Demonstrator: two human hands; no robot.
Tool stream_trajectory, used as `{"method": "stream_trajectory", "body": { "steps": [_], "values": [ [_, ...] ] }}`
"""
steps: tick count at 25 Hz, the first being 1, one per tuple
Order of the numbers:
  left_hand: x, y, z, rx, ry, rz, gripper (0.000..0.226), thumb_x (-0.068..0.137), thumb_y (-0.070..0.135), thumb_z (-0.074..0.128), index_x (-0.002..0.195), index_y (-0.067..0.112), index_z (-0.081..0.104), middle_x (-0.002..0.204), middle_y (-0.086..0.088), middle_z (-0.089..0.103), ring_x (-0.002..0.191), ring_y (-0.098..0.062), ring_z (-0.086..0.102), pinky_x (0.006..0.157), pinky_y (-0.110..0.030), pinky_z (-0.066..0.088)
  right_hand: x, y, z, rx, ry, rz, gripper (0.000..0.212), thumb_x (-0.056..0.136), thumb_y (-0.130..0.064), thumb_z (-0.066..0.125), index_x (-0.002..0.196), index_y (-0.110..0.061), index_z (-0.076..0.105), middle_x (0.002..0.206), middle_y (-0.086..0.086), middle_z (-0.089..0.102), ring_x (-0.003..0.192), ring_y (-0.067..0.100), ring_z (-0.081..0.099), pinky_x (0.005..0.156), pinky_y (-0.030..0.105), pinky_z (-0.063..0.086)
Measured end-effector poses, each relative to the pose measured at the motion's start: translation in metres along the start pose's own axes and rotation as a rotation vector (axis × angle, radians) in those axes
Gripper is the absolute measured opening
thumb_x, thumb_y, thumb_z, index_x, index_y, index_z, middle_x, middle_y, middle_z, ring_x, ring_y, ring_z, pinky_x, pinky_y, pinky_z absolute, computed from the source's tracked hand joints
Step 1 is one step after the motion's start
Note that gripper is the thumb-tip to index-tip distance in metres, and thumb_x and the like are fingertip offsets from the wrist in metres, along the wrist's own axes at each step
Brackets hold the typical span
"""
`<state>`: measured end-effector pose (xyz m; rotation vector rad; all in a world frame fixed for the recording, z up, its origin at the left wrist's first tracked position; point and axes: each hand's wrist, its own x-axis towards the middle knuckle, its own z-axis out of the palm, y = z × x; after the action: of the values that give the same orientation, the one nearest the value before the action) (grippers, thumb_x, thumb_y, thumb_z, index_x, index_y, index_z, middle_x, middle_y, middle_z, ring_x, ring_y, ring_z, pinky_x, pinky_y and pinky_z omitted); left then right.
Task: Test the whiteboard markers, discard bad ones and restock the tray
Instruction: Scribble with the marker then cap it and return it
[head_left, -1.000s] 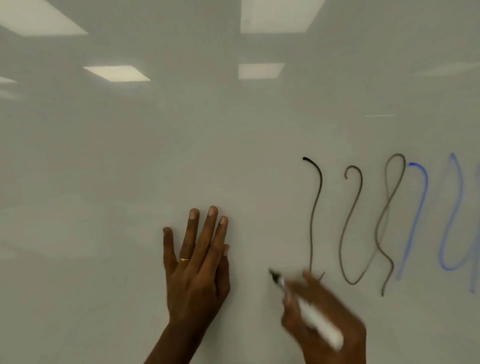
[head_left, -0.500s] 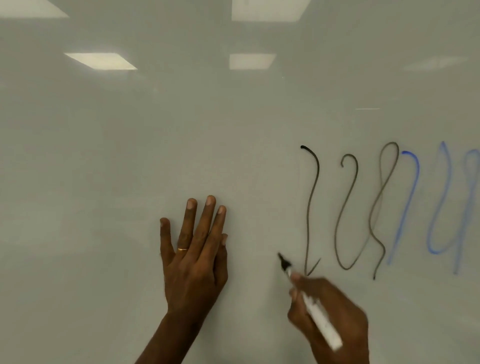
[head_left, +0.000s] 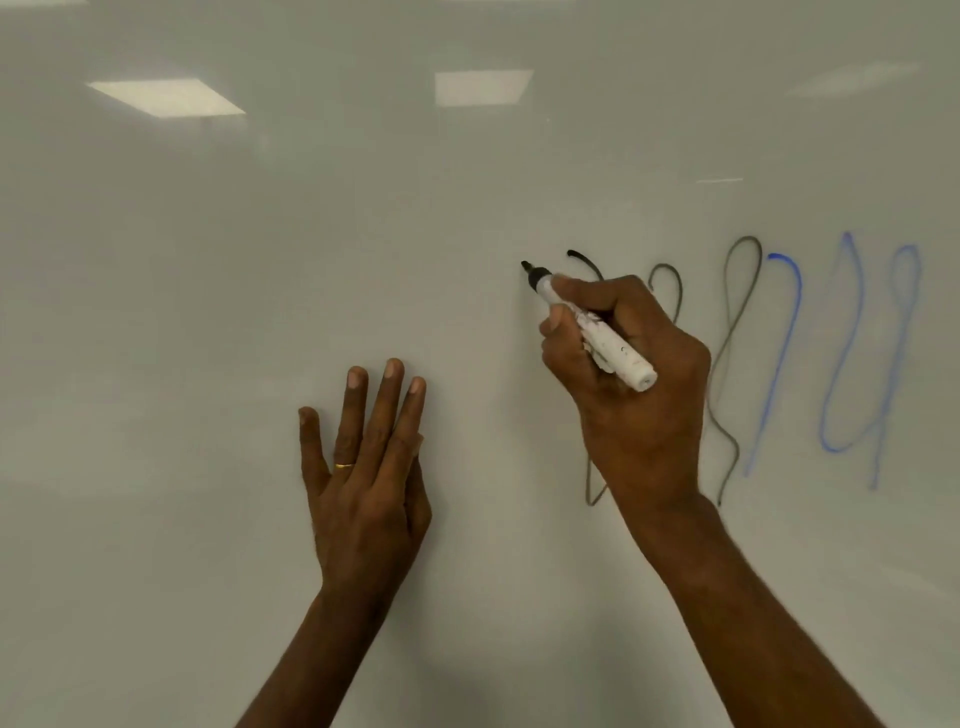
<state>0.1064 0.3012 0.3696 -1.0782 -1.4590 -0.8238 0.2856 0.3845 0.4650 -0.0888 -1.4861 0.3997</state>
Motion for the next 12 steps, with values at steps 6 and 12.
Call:
{"method": "stream_trajectory", "body": {
  "steps": [6, 12],
  "values": [
    [0.001, -0.002, 0.001, -0.017, -0.003, -0.017, 0.05, 0.1, 0.006, 0.047, 0.149, 0.013, 0.04, 0.159, -0.007, 0.034, 0.151, -0.029, 0.026, 0.122, -0.06, 0.017, -0.183, 0.04, -0.031, -0.217, -0.275, 0.175, 0.032, 0.084, -0.022, 0.069, 0.111, -0.039, 0.069, 0.082, -0.011, 0.069, 0.07, 0.005, 0.067, 0.062, 0.029, 0.057],
    [-0.007, 0.025, -0.008, -0.17, -0.02, -0.192, 0.04, 0.104, 0.014, 0.047, 0.144, 0.013, 0.049, 0.159, -0.008, 0.033, 0.152, -0.03, 0.022, 0.123, -0.058, 0.014, -0.183, 0.016, -0.07, 0.172, -0.124, 0.771, 0.013, 0.087, -0.02, 0.073, 0.099, -0.021, 0.078, 0.096, -0.002, 0.077, 0.086, 0.01, 0.072, 0.07, 0.019, 0.056]
  ]
}}
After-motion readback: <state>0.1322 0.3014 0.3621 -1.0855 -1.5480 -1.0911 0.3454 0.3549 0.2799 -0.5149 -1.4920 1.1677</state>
